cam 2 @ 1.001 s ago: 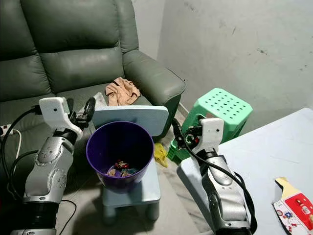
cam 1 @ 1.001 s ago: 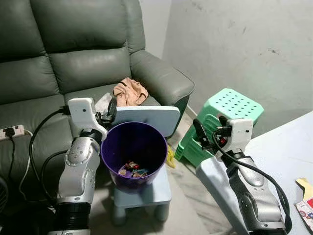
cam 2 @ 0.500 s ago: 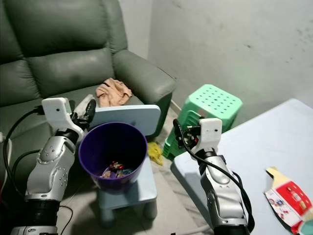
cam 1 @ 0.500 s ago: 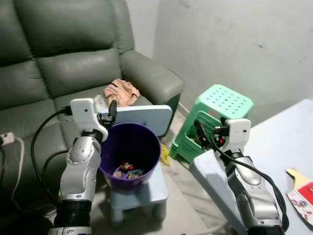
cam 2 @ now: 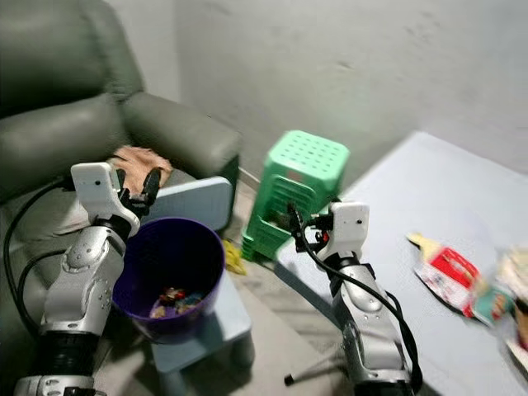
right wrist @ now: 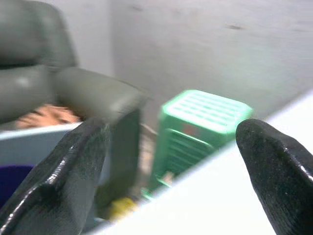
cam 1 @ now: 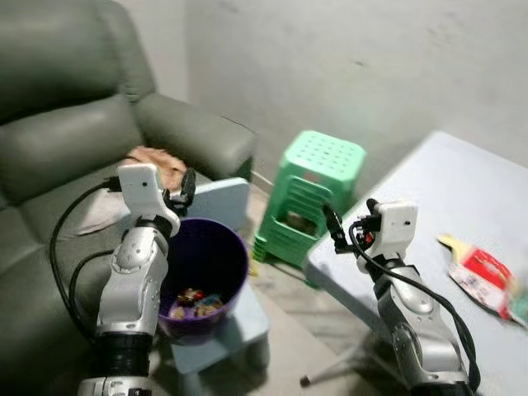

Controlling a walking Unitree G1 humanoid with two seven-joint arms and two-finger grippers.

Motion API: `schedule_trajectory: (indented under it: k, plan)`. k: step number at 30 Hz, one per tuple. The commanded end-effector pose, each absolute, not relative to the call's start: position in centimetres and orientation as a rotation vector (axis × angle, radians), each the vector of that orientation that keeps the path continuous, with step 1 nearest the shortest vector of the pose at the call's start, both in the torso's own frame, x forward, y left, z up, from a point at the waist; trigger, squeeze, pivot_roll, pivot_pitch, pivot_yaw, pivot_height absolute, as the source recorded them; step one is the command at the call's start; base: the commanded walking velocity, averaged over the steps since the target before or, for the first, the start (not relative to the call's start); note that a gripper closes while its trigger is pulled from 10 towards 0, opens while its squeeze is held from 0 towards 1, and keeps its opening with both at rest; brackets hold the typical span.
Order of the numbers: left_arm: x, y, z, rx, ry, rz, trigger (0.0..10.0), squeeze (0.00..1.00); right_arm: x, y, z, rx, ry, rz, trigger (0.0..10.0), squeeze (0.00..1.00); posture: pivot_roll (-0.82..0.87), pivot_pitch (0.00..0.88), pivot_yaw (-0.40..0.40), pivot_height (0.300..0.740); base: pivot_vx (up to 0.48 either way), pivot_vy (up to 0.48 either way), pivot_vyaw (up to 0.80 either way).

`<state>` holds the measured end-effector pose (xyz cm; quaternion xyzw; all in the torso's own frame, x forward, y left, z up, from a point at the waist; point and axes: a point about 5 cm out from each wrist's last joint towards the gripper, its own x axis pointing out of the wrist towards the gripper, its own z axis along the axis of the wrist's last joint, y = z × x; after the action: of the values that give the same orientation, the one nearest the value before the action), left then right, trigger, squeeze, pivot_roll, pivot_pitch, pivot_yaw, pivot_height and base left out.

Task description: Picking trash to rubbish bin

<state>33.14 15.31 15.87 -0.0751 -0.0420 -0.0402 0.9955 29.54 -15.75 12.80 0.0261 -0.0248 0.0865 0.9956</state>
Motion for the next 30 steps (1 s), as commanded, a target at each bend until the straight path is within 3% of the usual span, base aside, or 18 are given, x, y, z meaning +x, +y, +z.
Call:
schedule_trajectory:
  k: [1,30]
  plan:
    - [33.26,15.00,16.18,-0.143,-0.087,-0.094,10.0,0.00,29.68,-16.04,12.96,0.044,-0.055,0.161,10.0,0.00,0.00,0.000,-0.071,0.740,0.000,0.000,-0.77]
    - [32.85,14.27,16.19,-0.153,-0.097,-0.168,10.0,0.00,29.32,-15.87,12.53,0.040,-0.045,0.160,10.0,0.00,0.00,0.000,-0.065,0.740,0.000,-0.033,-0.78]
